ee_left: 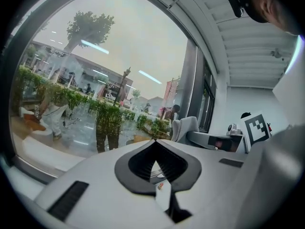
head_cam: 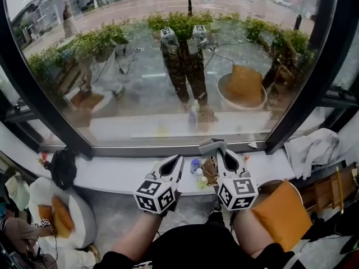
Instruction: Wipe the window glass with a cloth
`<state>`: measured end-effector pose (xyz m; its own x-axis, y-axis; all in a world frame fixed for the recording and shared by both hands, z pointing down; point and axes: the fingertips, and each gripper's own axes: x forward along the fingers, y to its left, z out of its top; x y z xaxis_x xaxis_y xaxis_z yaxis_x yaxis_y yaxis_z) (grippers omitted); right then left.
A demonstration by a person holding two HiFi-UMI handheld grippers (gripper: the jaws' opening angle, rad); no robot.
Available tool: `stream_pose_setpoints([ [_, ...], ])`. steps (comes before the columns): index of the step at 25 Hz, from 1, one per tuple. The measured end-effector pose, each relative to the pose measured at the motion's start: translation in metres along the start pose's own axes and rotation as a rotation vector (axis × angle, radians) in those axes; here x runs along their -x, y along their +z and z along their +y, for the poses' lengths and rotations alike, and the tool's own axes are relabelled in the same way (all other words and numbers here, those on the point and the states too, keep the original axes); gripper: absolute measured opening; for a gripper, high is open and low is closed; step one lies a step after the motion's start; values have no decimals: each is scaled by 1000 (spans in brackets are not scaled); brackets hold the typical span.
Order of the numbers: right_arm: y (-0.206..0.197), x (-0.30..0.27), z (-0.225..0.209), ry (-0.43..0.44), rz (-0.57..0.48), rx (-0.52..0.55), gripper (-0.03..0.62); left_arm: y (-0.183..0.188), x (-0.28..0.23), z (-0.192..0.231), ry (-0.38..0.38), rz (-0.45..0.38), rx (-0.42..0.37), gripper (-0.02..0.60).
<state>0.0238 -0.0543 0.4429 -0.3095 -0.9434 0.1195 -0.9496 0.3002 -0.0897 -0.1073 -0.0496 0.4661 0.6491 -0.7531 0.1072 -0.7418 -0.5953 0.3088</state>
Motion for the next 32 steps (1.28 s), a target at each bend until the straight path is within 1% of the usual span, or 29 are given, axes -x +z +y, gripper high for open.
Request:
stream_pose_setpoints([
  [7,4,3,4,9,-9,3,40,4,2,-3,-4,-8,-5,8],
  [32,4,22,-16,-14,-11,-5,40,1,-8,-32,-36,5,-28,8],
])
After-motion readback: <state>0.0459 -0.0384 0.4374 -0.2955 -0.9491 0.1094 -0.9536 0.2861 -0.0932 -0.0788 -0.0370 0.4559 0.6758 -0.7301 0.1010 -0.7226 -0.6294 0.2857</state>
